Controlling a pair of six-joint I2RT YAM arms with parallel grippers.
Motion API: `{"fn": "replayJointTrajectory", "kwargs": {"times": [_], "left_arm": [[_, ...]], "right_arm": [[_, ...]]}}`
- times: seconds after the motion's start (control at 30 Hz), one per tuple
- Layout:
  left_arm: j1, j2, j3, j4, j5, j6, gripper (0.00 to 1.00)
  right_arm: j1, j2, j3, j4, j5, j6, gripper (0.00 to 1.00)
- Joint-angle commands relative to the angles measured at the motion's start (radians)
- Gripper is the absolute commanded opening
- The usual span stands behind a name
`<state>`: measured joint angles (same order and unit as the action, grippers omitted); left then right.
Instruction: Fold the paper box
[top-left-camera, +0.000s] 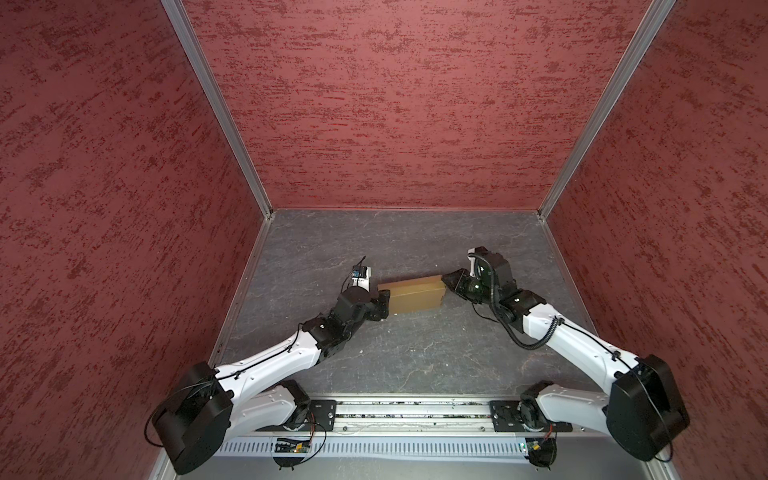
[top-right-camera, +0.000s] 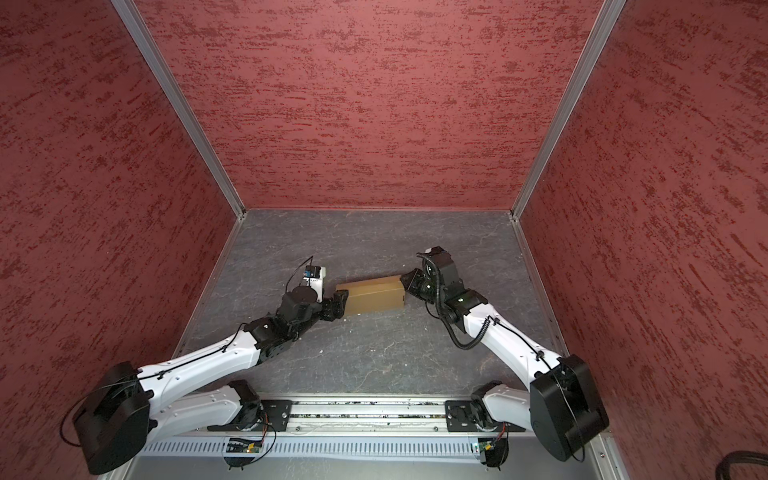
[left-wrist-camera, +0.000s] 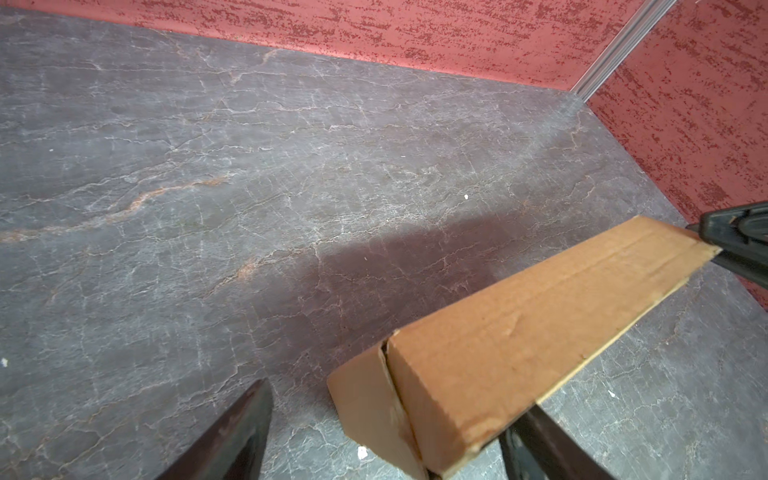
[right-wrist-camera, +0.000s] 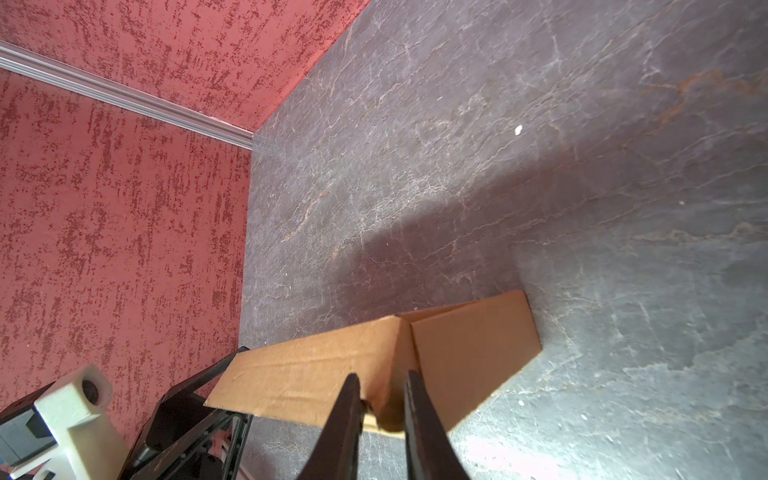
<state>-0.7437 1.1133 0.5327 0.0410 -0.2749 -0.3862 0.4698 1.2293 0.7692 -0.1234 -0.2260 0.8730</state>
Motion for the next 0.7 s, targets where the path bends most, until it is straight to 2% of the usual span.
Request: {"fn": "replayJointTrajectory", "kwargs": {"times": [0.0, 0.37, 0.67], "left_arm": [[0.0, 0.011, -0.034, -0.122, 0.027, 0.056, 0.83], [0.016, 0.099, -0.016, -0.101, 0.024, 0.041, 0.83], [0.026, 0.101, -0.026, -0.081, 0.026, 0.043, 0.82]], "right_arm": [[0.006, -0.007, -0.015, -0.034, 0.049, 0.024, 0.21], [0.005, -0.001, 0.023, -0.059, 0.065, 0.017, 0.34], [0.006, 0.01, 0.054, -0.052, 0.082, 0.022, 0.45]]}}
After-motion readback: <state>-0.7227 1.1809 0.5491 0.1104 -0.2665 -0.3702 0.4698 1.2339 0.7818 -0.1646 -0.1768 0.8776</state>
